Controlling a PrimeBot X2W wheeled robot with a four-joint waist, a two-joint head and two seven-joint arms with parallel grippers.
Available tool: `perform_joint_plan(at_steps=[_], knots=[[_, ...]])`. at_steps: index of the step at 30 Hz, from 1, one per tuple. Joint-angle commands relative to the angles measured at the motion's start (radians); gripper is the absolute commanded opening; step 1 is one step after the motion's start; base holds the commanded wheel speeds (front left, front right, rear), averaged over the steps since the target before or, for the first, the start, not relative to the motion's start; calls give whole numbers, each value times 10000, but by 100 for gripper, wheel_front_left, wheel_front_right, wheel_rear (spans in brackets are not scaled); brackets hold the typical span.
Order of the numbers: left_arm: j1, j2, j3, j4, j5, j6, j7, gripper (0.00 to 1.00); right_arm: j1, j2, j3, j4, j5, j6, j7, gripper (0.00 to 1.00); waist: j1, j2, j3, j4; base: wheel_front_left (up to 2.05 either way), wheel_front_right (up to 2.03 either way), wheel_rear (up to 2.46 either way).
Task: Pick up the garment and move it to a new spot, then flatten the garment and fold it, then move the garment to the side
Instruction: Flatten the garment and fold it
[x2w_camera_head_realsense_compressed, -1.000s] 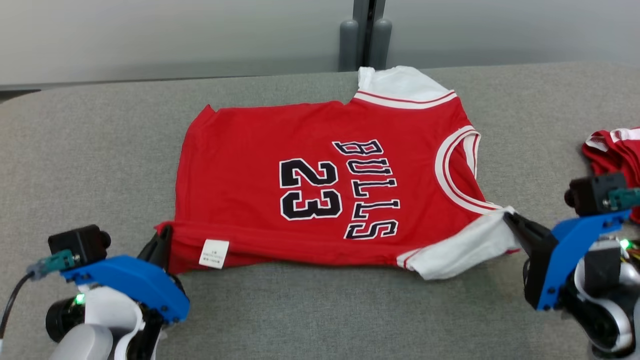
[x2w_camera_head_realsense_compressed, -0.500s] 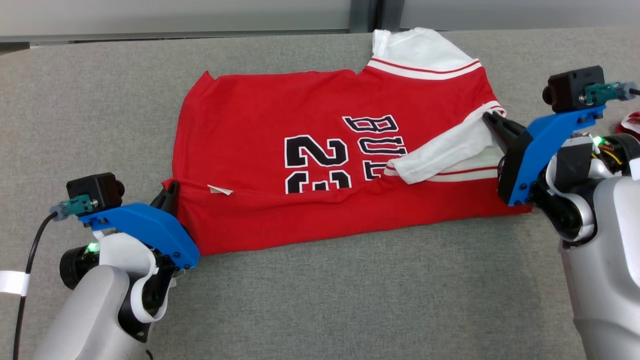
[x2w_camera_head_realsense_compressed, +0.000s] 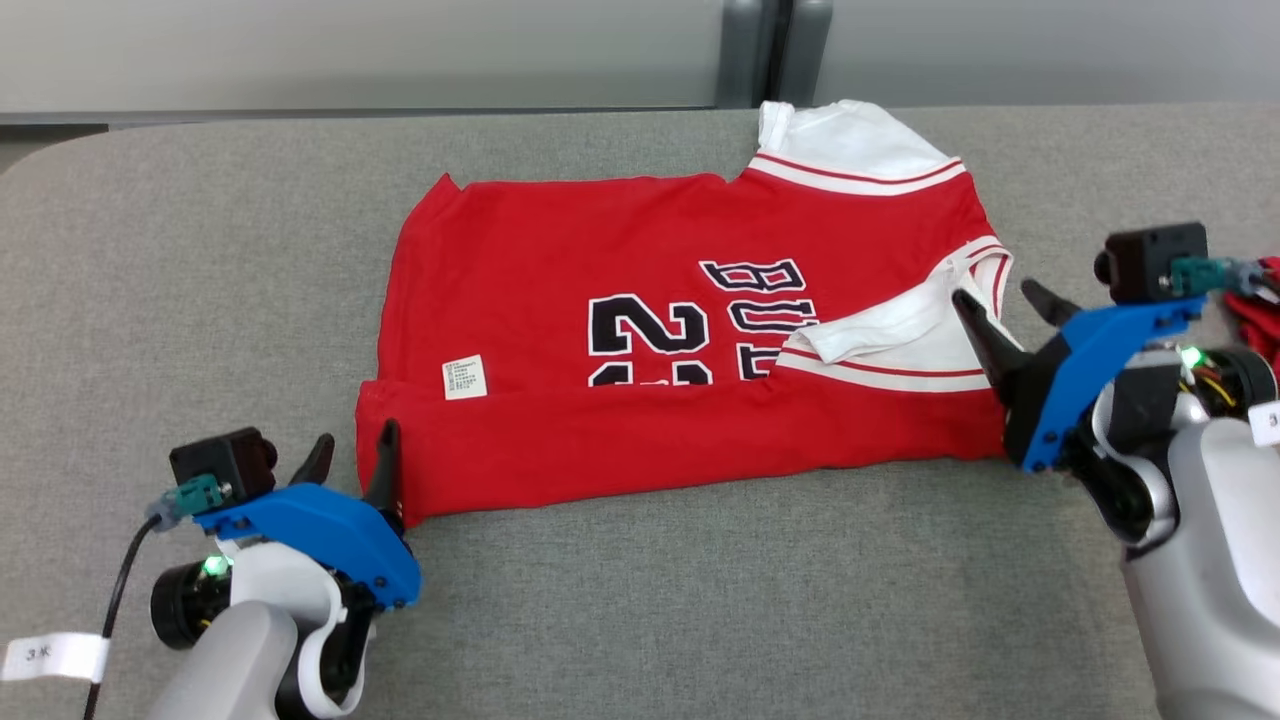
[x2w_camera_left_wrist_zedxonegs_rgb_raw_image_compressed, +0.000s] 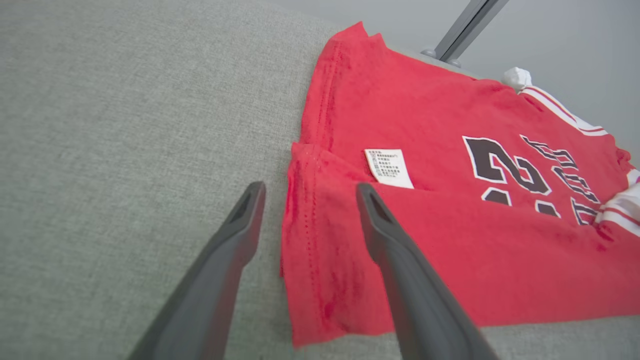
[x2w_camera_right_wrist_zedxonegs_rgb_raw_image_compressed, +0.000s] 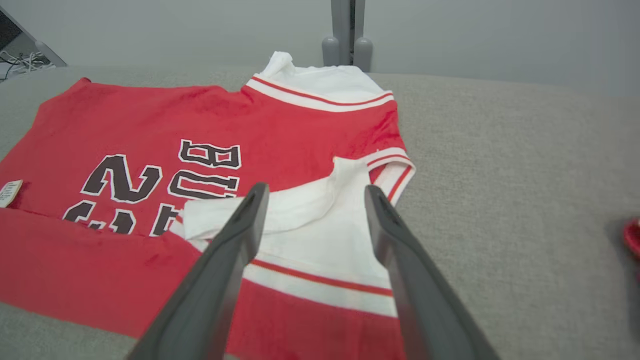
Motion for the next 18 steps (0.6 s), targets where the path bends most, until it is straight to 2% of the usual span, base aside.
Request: perform_joint_plan(at_steps=[1, 9, 16, 17, 18], knots=[[156, -1, -49, -82, 25, 42, -30, 100, 245, -70, -135, -153, -126, 2, 15, 100, 0, -1, -60, -32, 0, 0, 0], [618, -151, -317, 240, 66, 506, 341, 100, 1801, 861, -1691, -650, -1039, 2, -78, 100, 0, -1, -1, -53, 0, 0, 0], [337, -462, -625, 1178, -105, 507, 972, 100, 1382, 1474, -2499, 622, -2020, 2, -142, 100, 0, -1, 371, -132, 0, 0, 0], [322, -514, -706, 1310, -149, 447, 1134, 79, 1310, 1525, -2443, 867, -1984, 2, -76, 100, 0, -1, 399, -124, 0, 0, 0], [320, -582, -796, 1430, -232, 339, 1331, 38, 1290, 1563, -2342, 1090, -1949, 3, -10, 100, 0, -1, 414, -117, 0, 0, 0]])
